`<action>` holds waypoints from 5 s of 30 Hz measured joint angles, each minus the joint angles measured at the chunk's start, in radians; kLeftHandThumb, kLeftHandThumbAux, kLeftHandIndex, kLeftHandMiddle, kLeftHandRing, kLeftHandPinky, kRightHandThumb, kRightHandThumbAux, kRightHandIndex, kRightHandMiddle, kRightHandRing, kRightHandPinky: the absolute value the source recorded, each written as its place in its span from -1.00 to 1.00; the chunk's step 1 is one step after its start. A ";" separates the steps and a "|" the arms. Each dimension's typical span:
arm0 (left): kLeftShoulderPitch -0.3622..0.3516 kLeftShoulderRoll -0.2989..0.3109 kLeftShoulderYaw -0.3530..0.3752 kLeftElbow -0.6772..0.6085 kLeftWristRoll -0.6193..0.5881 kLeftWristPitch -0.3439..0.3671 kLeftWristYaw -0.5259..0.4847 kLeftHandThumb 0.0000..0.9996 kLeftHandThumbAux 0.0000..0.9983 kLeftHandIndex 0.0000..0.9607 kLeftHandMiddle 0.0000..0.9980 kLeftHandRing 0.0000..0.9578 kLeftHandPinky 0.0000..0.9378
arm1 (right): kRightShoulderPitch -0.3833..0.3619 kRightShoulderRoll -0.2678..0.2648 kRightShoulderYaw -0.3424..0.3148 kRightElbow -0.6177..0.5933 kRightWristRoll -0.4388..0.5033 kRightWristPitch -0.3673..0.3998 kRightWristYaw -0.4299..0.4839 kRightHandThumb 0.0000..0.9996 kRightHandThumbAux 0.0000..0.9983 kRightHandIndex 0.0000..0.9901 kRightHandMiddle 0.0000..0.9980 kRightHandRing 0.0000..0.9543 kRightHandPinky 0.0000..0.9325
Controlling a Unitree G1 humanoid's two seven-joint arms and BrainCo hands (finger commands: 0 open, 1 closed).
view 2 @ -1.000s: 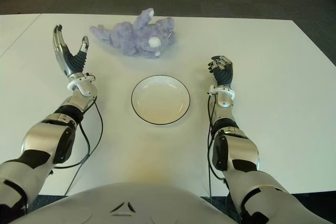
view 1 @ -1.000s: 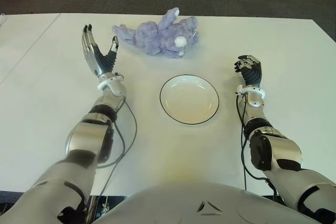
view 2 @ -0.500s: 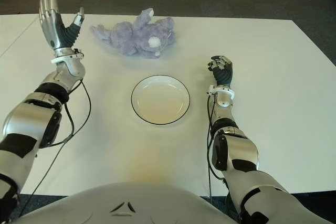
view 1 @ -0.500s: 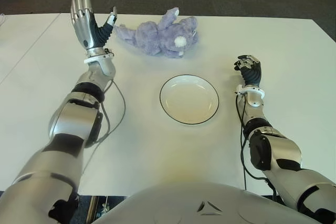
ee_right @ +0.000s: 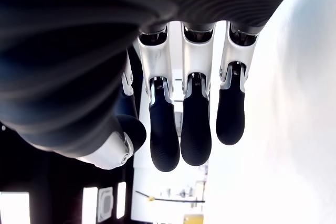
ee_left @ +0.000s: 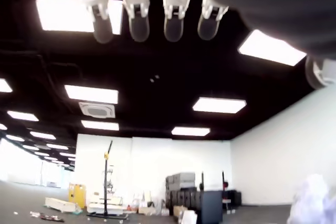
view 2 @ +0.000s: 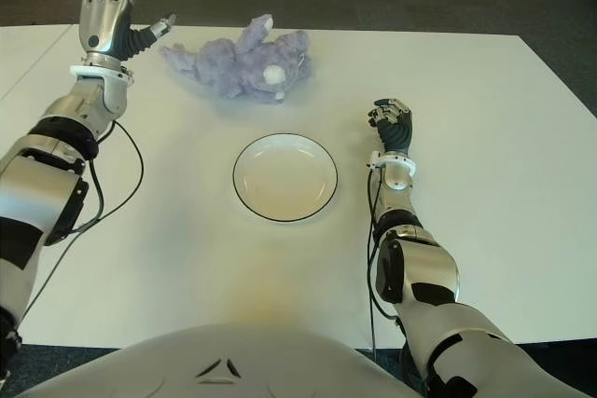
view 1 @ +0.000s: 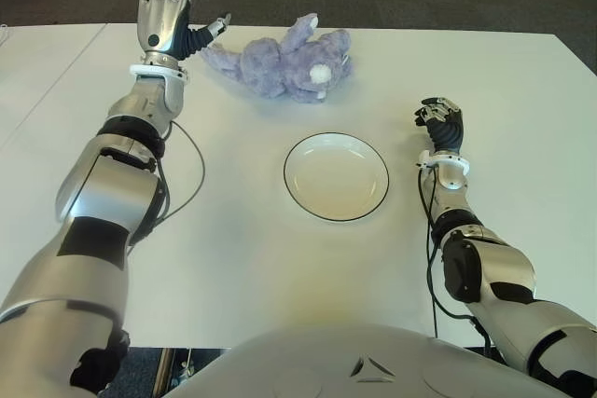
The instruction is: Put the doll into the plate.
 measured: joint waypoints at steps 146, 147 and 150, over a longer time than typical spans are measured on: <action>0.799 0.396 0.101 -1.037 -0.400 -0.168 -1.180 -0.83 -0.46 -1.00 -1.00 -1.00 -1.00 | -0.002 0.027 0.003 -0.006 -0.002 0.000 0.007 0.38 0.46 -0.15 0.09 0.17 0.09; 0.803 0.396 0.104 -1.044 -0.400 -0.163 -1.184 -0.83 -0.46 -1.00 -1.00 -1.00 -1.00 | -0.002 0.027 0.003 -0.006 -0.002 0.000 0.007 0.38 0.46 -0.15 0.09 0.17 0.08; 0.814 0.401 0.131 -1.069 -0.411 -0.153 -1.200 -0.75 -0.53 -1.00 -1.00 -1.00 -1.00 | -0.003 0.027 0.005 -0.006 -0.003 0.000 0.007 0.38 0.46 -0.15 0.08 0.16 0.09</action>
